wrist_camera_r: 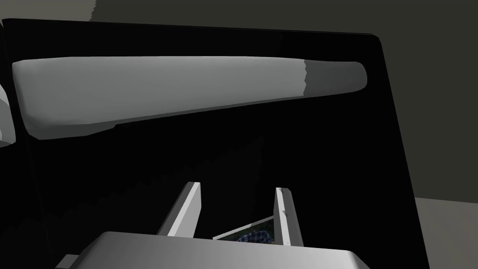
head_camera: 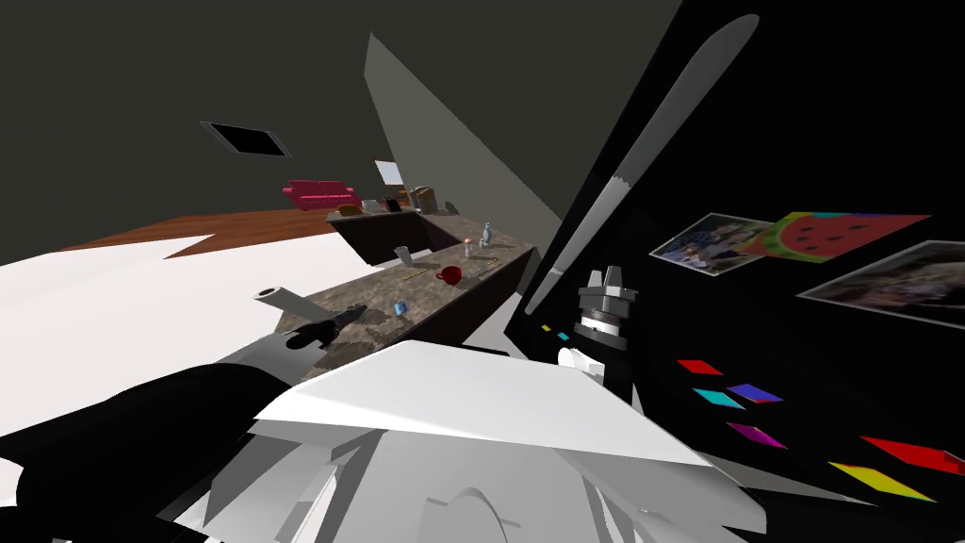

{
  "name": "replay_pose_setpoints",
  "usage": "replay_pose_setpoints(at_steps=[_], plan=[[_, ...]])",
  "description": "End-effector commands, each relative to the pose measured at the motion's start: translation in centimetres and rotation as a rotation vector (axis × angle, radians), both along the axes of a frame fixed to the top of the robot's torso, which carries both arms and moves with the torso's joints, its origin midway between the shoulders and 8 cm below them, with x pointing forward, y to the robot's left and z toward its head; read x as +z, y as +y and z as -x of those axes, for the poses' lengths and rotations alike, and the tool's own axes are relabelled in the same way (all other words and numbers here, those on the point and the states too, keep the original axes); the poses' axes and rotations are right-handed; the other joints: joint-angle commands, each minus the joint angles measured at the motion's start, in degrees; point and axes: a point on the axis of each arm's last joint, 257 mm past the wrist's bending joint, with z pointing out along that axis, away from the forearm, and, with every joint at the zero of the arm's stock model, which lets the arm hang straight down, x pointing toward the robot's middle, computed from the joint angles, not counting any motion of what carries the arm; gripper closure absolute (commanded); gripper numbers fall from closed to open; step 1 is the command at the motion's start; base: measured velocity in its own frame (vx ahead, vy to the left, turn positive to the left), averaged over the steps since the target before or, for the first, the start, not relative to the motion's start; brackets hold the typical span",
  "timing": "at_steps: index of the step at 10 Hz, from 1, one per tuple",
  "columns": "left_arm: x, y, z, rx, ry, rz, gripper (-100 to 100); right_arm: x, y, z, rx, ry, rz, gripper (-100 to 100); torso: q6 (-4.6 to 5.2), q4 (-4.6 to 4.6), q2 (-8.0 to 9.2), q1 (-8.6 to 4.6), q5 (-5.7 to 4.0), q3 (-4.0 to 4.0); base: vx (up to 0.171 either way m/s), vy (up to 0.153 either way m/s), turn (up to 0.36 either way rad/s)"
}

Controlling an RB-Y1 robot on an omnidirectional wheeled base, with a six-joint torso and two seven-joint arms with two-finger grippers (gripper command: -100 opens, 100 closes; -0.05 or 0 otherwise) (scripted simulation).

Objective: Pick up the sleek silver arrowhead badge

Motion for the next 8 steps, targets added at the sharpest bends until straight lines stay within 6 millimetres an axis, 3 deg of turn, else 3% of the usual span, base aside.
replay_pose_setpoints(at_steps=[1,4,5,6,7,8], plan=[[-0.2,1.2,1.2,0.014,0.058,-0.027,-100,0.0,0.0,0.0,0.000,0.000,0.000,0,0.00,0.00,0.00,0.00,0.00,0.00,0.050,-0.040,-0.013],[-0.2,2.9,2.4,0.030,0.126,-0.064,-100,0.0,0.0,0.0,0.000,0.000,0.000,0,0.00,0.01,0.03,0.00,0.00,0.02,0.049,-0.040,-0.004],[-0.2,2.5,2.1,0.026,0.112,-0.056,-100,0.0,0.0,0.0,0.000,0.000,0.000,0,0.00,0.01,0.07,0.03,0.00,0.03,0.015,-0.013,0.004],[-0.2,2.6,2.2,0.028,0.115,-0.058,0,0.0,0.0,0.0,0.000,0.000,0.000,0,0.00,0.03,0.15,0.10,0.02,0.08,0.000,0.000,0.000],[-0.8,3.0,2.4,0.035,0.115,-0.056,-100,0.0,0.0,0.0,0.000,0.000,0.000,0,0.00,0.05,0.21,0.14,0.03,0.12,-0.005,0.007,-0.022],[-1.1,3.2,2.6,0.039,0.116,-0.056,-100,0.0,0.0,0.0,0.000,0.000,0.000,0,0.00,0.06,0.26,0.19,0.05,0.15,-0.011,0.013,-0.039]])
